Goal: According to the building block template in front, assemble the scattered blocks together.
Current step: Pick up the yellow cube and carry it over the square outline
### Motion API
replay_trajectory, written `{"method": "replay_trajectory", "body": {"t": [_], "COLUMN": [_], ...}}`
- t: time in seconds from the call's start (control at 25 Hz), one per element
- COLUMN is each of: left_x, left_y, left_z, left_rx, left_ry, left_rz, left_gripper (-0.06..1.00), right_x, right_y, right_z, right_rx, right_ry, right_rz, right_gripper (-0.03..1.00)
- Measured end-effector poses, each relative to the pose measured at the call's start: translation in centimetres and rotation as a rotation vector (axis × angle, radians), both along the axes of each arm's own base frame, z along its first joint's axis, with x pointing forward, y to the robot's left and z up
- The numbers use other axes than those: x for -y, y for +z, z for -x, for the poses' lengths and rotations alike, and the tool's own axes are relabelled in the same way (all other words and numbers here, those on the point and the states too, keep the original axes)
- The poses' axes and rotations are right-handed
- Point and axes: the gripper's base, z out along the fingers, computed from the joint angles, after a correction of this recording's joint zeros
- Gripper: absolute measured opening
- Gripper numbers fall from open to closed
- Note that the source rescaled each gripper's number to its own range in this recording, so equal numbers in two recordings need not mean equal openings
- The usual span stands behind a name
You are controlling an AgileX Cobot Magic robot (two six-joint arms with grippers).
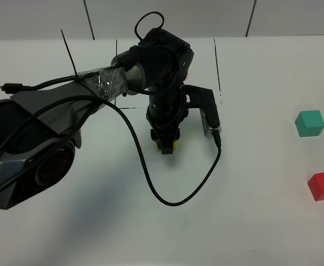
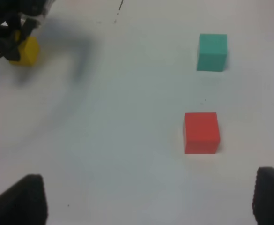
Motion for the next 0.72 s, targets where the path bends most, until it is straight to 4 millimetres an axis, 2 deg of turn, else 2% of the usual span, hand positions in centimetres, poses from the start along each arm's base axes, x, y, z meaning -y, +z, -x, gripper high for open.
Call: {"method": "replay_trajectory", "body": {"t": [0.72], "left_x": [0.01], "left_y": [-0.51], "left_z": [0.0], "left_rx": [-0.014], "left_ry": [-0.057], "left_rz": [-0.005], "left_gripper": [0.01], "right_x": [-0.04], "right_y": [0.0], "right_z": [0.0], "right_rx": [0.0], "right_ry": [0.003], "right_rz": [-0.005], "right_gripper": [0.99]}}
